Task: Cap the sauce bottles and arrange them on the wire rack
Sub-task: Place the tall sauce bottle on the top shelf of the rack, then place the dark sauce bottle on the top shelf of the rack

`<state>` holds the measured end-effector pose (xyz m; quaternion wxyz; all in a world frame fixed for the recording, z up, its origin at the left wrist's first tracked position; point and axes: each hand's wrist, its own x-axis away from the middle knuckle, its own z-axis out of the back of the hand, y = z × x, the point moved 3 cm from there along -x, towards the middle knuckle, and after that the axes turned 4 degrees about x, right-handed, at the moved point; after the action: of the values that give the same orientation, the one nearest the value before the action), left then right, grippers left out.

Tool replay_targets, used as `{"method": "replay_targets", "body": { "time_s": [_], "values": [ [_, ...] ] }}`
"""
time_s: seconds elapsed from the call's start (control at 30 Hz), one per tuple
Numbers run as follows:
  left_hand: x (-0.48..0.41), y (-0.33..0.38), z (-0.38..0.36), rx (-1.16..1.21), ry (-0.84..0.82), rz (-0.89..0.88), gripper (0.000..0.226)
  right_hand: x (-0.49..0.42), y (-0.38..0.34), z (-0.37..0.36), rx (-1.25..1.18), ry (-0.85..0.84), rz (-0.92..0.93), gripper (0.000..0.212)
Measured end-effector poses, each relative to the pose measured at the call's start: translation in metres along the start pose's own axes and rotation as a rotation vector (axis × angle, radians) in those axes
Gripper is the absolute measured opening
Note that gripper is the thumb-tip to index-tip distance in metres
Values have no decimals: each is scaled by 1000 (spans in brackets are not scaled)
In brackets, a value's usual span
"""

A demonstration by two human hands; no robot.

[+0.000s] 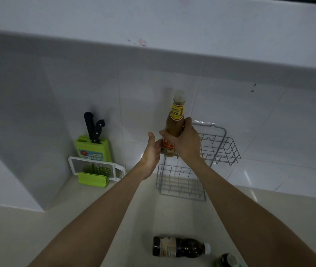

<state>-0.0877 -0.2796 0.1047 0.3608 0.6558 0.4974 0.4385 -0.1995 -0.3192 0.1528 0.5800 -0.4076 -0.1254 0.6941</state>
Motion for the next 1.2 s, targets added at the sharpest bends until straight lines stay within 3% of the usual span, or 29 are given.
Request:
{"method": "replay_targets", "body": {
  "time_s": [0.33,0.43,0.53,0.6,0.7,0.77,0.87,0.93,1.0,1.2],
  "values": [
    [9,-4,5,-125,125,-38,81,11,0,9,-4,-81,-37,68],
    [20,-6,8,-148,234,-108,77,29,4,24,-26,47,-7,60],
    [37,-18,13,-205,303,-143,69,59,11,40,-73,204,125,38],
    [51,-35,21,-288,291,-117,62,82,23,43,-99,184,190,30],
    [72,-65,36,-448,245,-27,49,120,52,32,-19,-33,212,17],
    [84,-84,43,-544,166,72,41,143,77,15,97,-309,200,12],
    [95,-105,51,-636,58,201,34,183,115,-14,298,-917,121,42],
    [99,-114,55,-679,27,242,35,209,137,-26,510,-1201,101,65],
    [102,-123,61,-677,30,267,34,230,149,-34,692,-1261,175,71],
    [103,-139,75,-641,52,317,20,236,151,-45,843,-1101,446,61]
  ]
}}
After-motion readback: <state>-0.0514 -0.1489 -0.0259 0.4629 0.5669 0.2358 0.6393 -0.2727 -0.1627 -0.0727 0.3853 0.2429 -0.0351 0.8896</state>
